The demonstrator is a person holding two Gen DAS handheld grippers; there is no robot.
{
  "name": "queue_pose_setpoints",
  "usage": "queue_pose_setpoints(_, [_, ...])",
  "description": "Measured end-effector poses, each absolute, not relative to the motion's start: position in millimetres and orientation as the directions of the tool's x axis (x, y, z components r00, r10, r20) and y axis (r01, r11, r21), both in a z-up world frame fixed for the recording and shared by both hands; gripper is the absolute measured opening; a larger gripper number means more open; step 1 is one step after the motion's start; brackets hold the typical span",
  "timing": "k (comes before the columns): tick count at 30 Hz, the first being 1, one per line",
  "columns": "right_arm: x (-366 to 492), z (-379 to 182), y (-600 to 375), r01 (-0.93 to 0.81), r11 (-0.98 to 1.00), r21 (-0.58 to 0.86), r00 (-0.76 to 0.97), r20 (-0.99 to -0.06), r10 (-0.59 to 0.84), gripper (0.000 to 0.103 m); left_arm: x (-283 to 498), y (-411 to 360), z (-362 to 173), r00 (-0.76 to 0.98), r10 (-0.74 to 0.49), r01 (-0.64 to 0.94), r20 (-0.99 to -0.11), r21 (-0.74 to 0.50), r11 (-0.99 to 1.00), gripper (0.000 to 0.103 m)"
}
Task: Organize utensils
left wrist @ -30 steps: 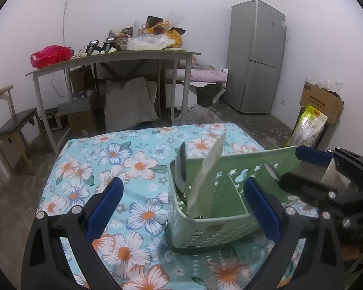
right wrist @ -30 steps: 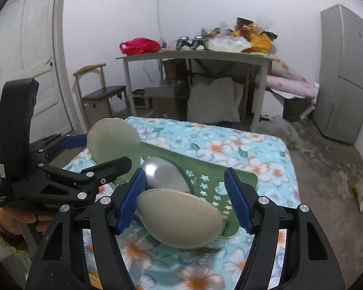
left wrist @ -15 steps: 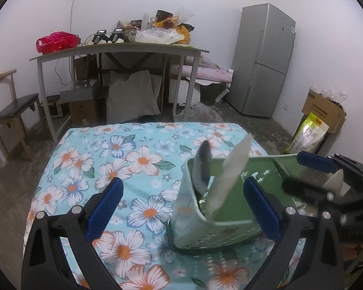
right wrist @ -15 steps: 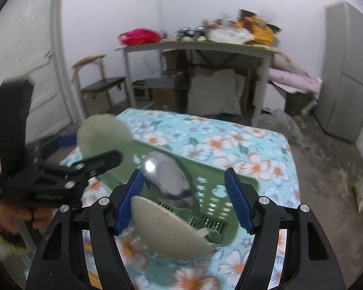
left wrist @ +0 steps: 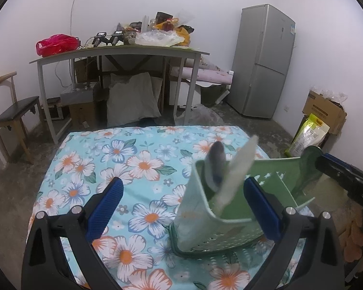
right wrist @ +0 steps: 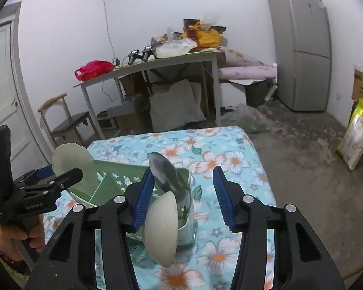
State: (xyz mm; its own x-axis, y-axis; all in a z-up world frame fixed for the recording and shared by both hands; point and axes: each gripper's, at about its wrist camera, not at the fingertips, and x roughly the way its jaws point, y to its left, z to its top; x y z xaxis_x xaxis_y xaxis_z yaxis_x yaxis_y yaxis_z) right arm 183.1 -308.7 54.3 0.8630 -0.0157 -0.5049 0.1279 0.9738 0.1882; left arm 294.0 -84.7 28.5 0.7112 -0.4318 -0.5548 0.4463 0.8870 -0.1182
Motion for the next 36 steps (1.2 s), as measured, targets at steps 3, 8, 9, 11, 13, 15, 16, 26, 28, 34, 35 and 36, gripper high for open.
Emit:
queue_pose_setpoints(3, [178,53,-306,0.108,0.974,0.198,0.871,-0.492,0.003,0.046,294,-83,28,0.712,-0.431,0.442,-0.555,-0.122,0.889,0.097])
queue_pose_setpoints(8, [177,59,-302,0.049,0.976,0.211,0.878,-0.475,0.059,0.050,292,-78,33,0.719,-0.445,0.449,-0.533,-0.133,0.884,0.097])
queue_pose_setpoints(9, [176,61,-301,0.029,0.975,0.219,0.881,-0.466,0.078,0.052,291,-77,34,0.720,-0.450,0.451,-0.528,-0.137,0.882,0.097])
queue_pose_setpoints(11, [174,65,-301,-0.001,0.972,0.235,0.886,-0.450,0.109,0.056,289,-77,37,0.722,-0.459,0.456,-0.518,-0.144,0.879,0.097])
queue_pose_setpoints(13, [170,69,-302,-0.029,0.967,0.255,0.893,-0.428,0.139,0.058,285,-75,41,0.726,-0.470,0.464,-0.502,-0.148,0.874,0.097])
queue_pose_setpoints(15, [167,73,-303,-0.048,0.958,0.282,0.899,-0.406,0.165,0.059,279,-73,45,0.731,-0.483,0.474,-0.482,-0.149,0.868,0.097])
queue_pose_setpoints(16, [163,75,-306,-0.060,0.950,0.307,0.903,-0.389,0.183,0.060,276,-71,47,0.734,-0.486,0.477,-0.475,-0.148,0.866,0.097])
queue_pose_setpoints(26, [110,95,-330,-0.073,0.890,0.450,0.941,-0.263,0.210,0.061,221,-26,68,0.760,-0.520,0.503,-0.391,-0.153,0.851,0.097])
queue_pose_setpoints(28, [95,89,-328,-0.062,0.883,0.466,0.936,-0.279,0.213,0.061,209,-15,66,0.755,-0.521,0.507,-0.400,-0.148,0.849,0.097])
queue_pose_setpoints(34, [63,50,-304,-0.003,0.852,0.524,0.879,-0.405,0.253,0.061,176,10,39,0.711,-0.507,0.525,-0.487,-0.112,0.844,0.097])
queue_pose_setpoints(35, [60,43,-300,0.003,0.841,0.541,0.865,-0.423,0.269,0.061,171,12,34,0.701,-0.506,0.531,-0.504,-0.106,0.841,0.097])
queue_pose_setpoints(36, [58,34,-295,0.007,0.826,0.563,0.850,-0.438,0.292,0.061,166,14,25,0.679,-0.501,0.541,-0.536,-0.096,0.836,0.097])
